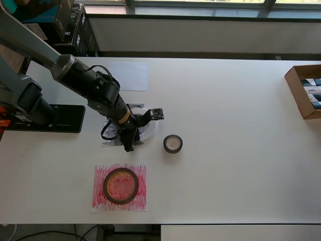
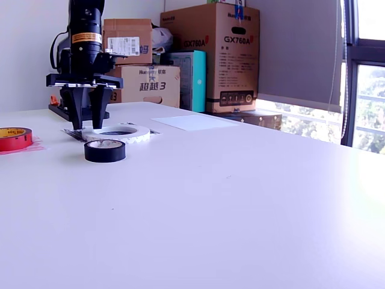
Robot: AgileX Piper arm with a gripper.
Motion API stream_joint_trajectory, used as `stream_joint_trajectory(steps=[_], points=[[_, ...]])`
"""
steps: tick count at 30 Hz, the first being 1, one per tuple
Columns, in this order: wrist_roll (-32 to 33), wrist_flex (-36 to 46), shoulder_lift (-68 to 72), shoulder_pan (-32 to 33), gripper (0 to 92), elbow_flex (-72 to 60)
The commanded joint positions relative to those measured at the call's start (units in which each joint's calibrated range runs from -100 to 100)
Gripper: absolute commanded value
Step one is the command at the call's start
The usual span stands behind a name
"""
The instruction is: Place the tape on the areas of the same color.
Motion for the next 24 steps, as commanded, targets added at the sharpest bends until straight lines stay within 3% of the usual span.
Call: stream_joint_trajectory(steps=[1, 24], points=[[0.71, -0.55, -0.34, 0.5, 47.9, 0.59], [2.59, -0.55, -0.25, 0.26, 47.9, 1.68]])
